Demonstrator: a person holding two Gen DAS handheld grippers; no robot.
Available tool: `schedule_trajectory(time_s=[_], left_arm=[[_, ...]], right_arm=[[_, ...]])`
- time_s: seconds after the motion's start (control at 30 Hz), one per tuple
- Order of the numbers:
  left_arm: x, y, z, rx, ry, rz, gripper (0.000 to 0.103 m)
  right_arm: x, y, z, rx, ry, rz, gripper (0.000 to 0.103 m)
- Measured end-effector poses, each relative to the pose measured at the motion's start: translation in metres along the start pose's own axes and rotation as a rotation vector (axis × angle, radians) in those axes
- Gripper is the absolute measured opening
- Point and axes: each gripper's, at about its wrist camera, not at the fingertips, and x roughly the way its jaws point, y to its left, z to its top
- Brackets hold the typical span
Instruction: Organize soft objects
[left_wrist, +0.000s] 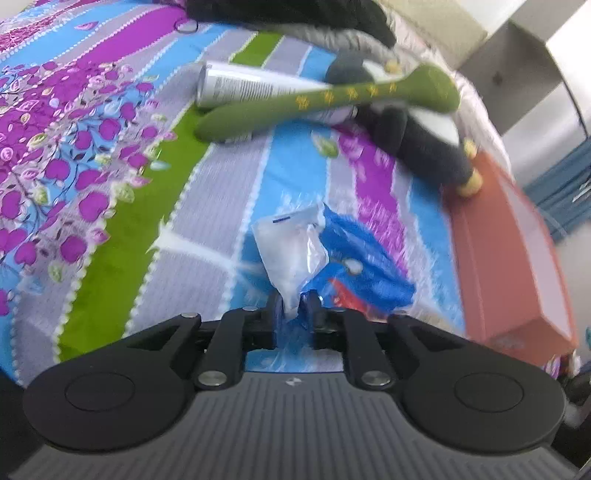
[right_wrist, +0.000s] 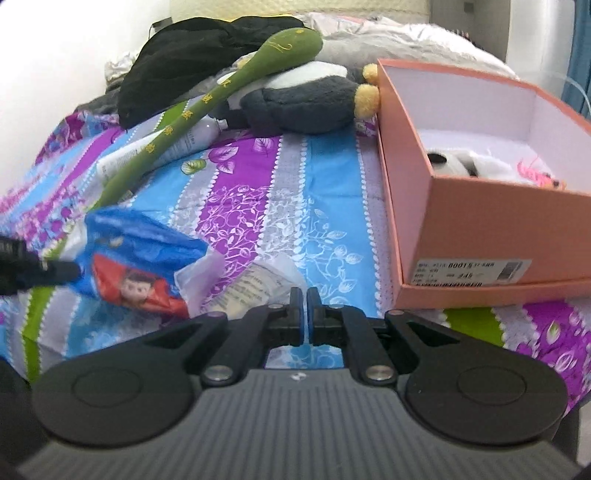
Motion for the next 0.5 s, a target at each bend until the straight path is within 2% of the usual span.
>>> schedule_trajectory(time_s=[0.03,0.07,0.1,0.13,0.17,0.23,0.33,0.37,0.5], left_arm=[[0.0,0.0,-0.002,0.007,0.011,0.002,0.024],[0.0,0.0,-0.003,0.012,0.022,0.004,0.037],[0.0,0.0,-0.004,0.014,0.025,0.006,0.05],[-0.002,0.0,-0.006,0.019,0.021,0.006,0.053],[-0.003,0.0,-0.007,0.029,0.016,0.004,0.055],[-0.004,-0.001,-0.006,0.035,0.02,0.007,0.057],[-0.005,-0.007,-0.003,0.062,0.021,0.02,0.069],[-0.006,-0.009,-0.002,0.082,0.019,0.027,0.073],[-0.004,-0.018,0.003,0.131,0.013,0.049,0.073]], right_arm=[[0.001,-0.001,0.0,0.006,0.006,0.003,0.009],[0.0,-0.001,0.0,0.014,0.008,0.004,0.015],[-0.001,-0.002,0.0,0.023,0.003,0.013,0.026],[-0.002,-0.002,0.001,0.031,-0.005,0.023,0.043],[-0.005,-0.003,0.001,0.038,-0.019,0.037,0.054],[-0.007,-0.002,0.002,0.035,-0.029,0.046,0.055],[-0.008,0.0,0.003,0.031,-0.037,0.051,0.056],[-0.008,0.0,0.004,0.031,-0.039,0.053,0.06],[-0.009,-0.001,0.004,0.049,-0.036,0.063,0.061]])
